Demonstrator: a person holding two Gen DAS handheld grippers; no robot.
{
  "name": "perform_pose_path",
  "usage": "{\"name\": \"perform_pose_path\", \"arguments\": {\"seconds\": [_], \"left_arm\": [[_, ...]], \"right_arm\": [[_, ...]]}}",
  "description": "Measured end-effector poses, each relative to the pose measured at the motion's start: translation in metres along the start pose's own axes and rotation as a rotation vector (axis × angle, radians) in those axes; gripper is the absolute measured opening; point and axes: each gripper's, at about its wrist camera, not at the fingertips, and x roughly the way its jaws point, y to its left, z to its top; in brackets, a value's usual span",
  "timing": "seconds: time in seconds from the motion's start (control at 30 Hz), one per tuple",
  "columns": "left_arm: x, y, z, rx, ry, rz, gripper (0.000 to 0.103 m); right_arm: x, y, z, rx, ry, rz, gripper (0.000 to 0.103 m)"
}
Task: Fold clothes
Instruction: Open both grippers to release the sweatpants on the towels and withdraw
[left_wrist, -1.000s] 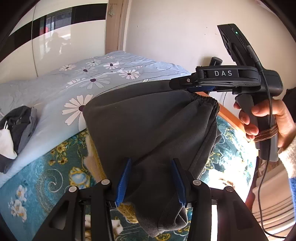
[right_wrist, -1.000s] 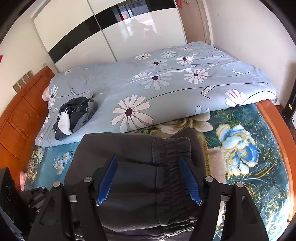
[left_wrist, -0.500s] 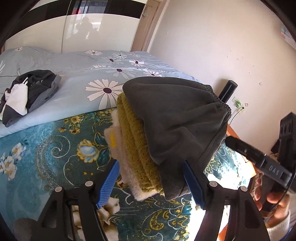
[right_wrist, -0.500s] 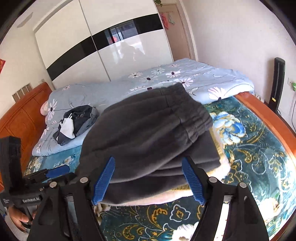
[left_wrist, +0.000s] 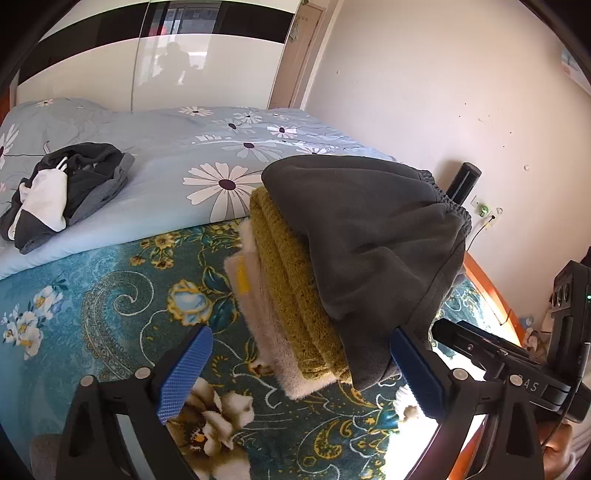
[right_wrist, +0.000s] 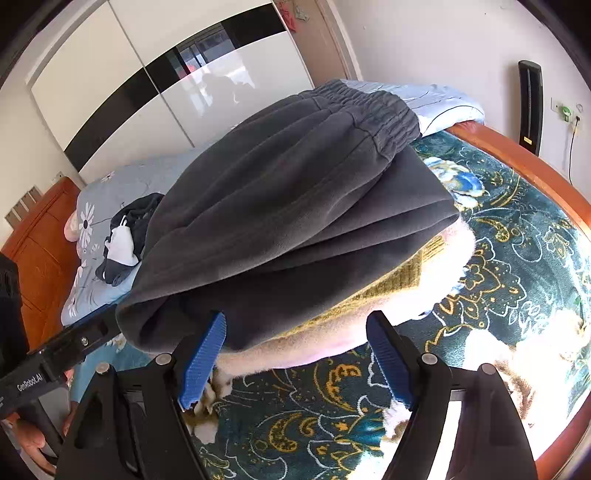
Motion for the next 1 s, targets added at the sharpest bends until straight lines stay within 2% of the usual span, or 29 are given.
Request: {"name": "perform_pose_path", "arguments": {"seconds": [0.1, 0.3, 0.47, 0.53, 0.63, 0.73, 1.0], "left_arm": [[-0.002, 0.002, 0.002, -0.014, -0.017, -0.019, 0.103], [-0.004, 0.009, 0.002, -0.033, -0.016, 0.014, 0.103], [-0.009, 0.018, -0.001, -0.075, -0.008, 0.045, 0.103], [-0.012, 0.021, -0.007, -0.062, -0.015, 0.064, 0.103], [-0.011, 0.025, -0.015, -0.039, -0.017, 0.105, 0.103], [-0.005, 0.030, -0.017, -0.061, 0.007, 0.143, 0.103], [-0.009, 0.028, -0.018, -0.037, -0.008, 0.150, 0.103]], "right_arm": [[-0.001, 0.005, 0.006, -0.007, 0.000, -0.022, 0.079], [0.005, 0.026, 0.009, -0.108, 0.012, -0.114, 0.079], [0.006, 0.039, 0.005, -0.125, -0.003, -0.113, 0.079], [0.009, 0.040, 0.002, -0.097, -0.013, -0.132, 0.080], [0.016, 0.043, 0.001, -0.055, 0.001, -0.106, 0.080], [0.015, 0.051, 0.001, -0.089, -0.003, -0.119, 0.080], [-0.001, 0.073, 0.000, -0.249, -0.059, -0.274, 0.080]]}}
